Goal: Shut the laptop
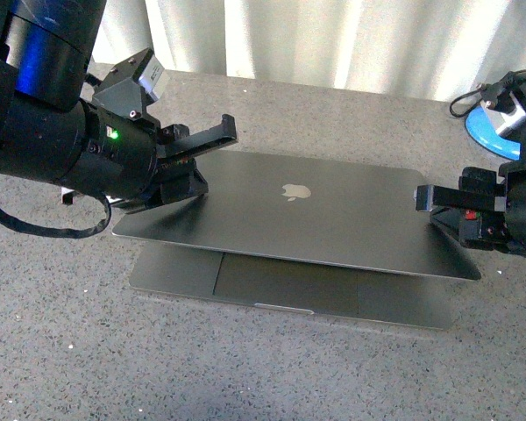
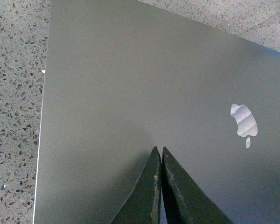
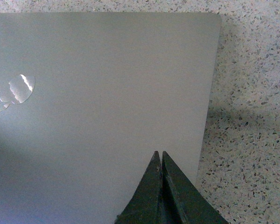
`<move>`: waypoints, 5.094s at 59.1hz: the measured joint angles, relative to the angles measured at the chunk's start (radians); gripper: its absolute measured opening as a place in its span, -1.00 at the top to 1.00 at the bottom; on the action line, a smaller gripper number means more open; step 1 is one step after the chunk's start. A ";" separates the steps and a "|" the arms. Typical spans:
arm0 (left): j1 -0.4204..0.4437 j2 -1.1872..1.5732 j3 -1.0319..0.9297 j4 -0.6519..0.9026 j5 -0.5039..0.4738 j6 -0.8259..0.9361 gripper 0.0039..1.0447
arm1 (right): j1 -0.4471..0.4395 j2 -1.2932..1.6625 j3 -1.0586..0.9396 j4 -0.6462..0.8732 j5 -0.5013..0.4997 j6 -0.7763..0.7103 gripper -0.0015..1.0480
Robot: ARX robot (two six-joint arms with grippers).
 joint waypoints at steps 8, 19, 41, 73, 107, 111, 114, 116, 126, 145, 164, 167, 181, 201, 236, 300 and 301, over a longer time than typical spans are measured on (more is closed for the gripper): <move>-0.002 0.008 -0.002 0.008 0.000 -0.004 0.94 | 0.000 0.005 -0.006 0.008 -0.002 0.006 0.98; -0.003 0.016 -0.006 0.019 0.000 -0.011 0.94 | 0.000 0.014 -0.015 0.020 -0.004 0.007 0.98; -0.003 0.042 -0.013 0.039 0.002 -0.018 0.94 | -0.003 0.039 -0.026 0.032 -0.014 0.008 0.98; 0.009 0.060 -0.019 0.051 0.011 -0.019 0.94 | 0.002 0.067 -0.026 0.043 -0.014 0.018 0.98; 0.019 0.092 -0.047 0.105 0.029 -0.042 0.94 | 0.014 0.093 -0.043 0.056 -0.014 0.021 0.98; 0.023 0.094 -0.050 0.109 0.031 -0.046 0.94 | 0.015 0.095 -0.043 0.056 -0.014 0.022 0.98; 0.026 0.097 -0.053 0.116 0.034 -0.048 0.94 | 0.016 0.097 -0.043 0.056 -0.014 0.023 0.98; 0.027 0.098 -0.055 0.119 0.038 -0.049 0.94 | 0.016 0.098 -0.043 0.056 -0.014 0.024 0.98; 0.036 0.106 -0.065 0.140 0.048 -0.056 0.94 | 0.020 0.103 -0.043 0.061 -0.011 0.026 0.98; 0.069 0.037 -0.122 0.187 -0.021 -0.051 0.94 | 0.018 0.038 -0.066 0.068 0.066 -0.025 0.98; 0.203 -0.385 -0.284 0.298 -0.166 0.027 0.94 | -0.067 -0.365 -0.132 0.027 0.219 -0.258 0.98; 0.222 -0.452 -0.311 0.299 -0.170 0.032 0.91 | -0.079 -0.427 -0.155 0.024 0.243 -0.290 0.98; 0.237 -0.508 -0.333 0.301 -0.173 0.039 -0.04 | -0.118 -0.688 -0.229 -0.067 0.287 -0.336 0.25; 0.278 -0.656 -0.657 0.793 -0.246 0.378 0.91 | -0.185 -0.791 -0.513 0.537 0.167 -0.272 0.99; 0.304 -1.089 -0.887 0.578 -0.244 0.394 0.94 | -0.186 -1.196 -0.635 0.269 0.167 -0.264 0.98; 0.304 -1.741 -0.902 -0.023 -0.244 0.394 0.94 | -0.186 -1.798 -0.636 -0.319 0.168 -0.262 0.98; 0.304 -1.749 -0.902 -0.031 -0.244 0.394 0.94 | -0.186 -1.801 -0.636 -0.320 0.168 -0.262 0.98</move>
